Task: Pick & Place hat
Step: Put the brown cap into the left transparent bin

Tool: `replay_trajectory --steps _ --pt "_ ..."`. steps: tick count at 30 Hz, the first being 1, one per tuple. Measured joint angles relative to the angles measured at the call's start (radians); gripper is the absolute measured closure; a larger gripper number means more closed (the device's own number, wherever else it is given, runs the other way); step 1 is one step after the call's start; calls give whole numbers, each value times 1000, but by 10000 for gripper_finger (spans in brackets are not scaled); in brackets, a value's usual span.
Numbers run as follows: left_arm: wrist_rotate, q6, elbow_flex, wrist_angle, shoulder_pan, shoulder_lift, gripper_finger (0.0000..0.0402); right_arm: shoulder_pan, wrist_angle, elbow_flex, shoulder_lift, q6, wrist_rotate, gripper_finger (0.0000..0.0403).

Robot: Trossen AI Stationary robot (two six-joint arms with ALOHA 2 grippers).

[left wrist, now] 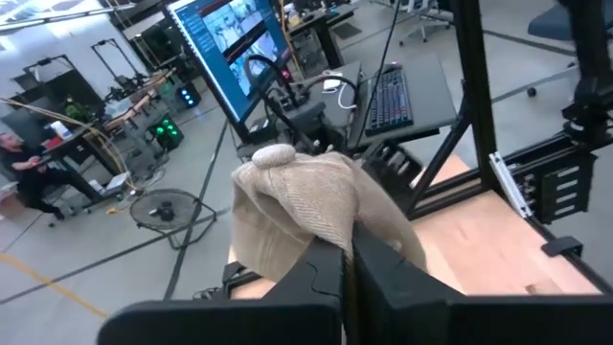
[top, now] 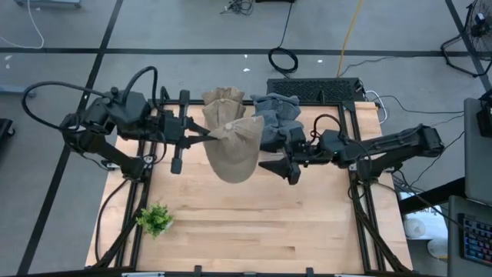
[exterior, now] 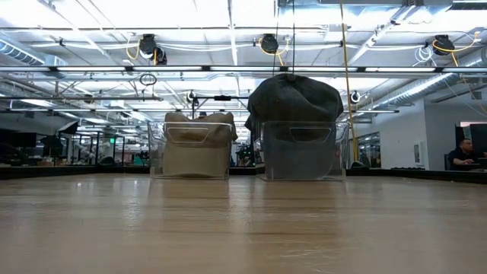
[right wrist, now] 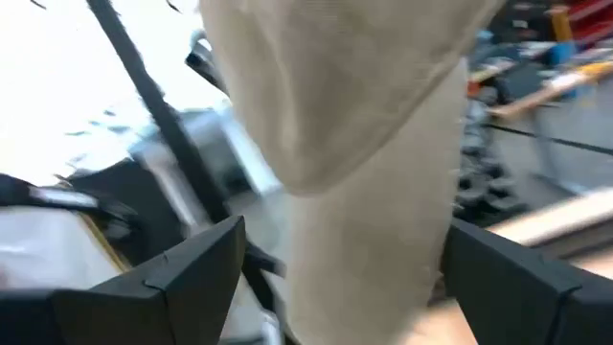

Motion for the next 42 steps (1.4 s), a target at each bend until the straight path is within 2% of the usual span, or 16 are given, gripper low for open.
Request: replay_trajectory --steps 5,10,13,17,20,22,24,31,37,42 --pt "-40 24 0 4 0 19 402 -8 148 0 78 73 -88 78" --pt "-79 27 0 0 0 33 402 -10 165 0 106 78 -87 82" --pt "-107 25 0 -1 0 33 402 -10 164 0 103 65 -88 103" --pt "-161 25 0 -2 0 33 402 -8 185 0 93 -24 -85 177" --pt "-163 25 0 -2 0 29 401 -8 209 0 82 -85 -57 272" --pt "-163 24 0 -2 0 28 400 -13 213 0 73 -108 -37 351" --pt "-162 20 0 -4 0 30 397 -19 224 0 68 -128 -39 386" --pt "-162 -76 0 -3 11 30 366 -23 193 0 26 -153 -61 399" --pt "-158 -125 0 -22 13 22 322 -24 -20 0 -67 -160 -82 401" --pt "-134 -193 0 -77 13 22 265 -23 -235 0 -160 -159 -86 401"
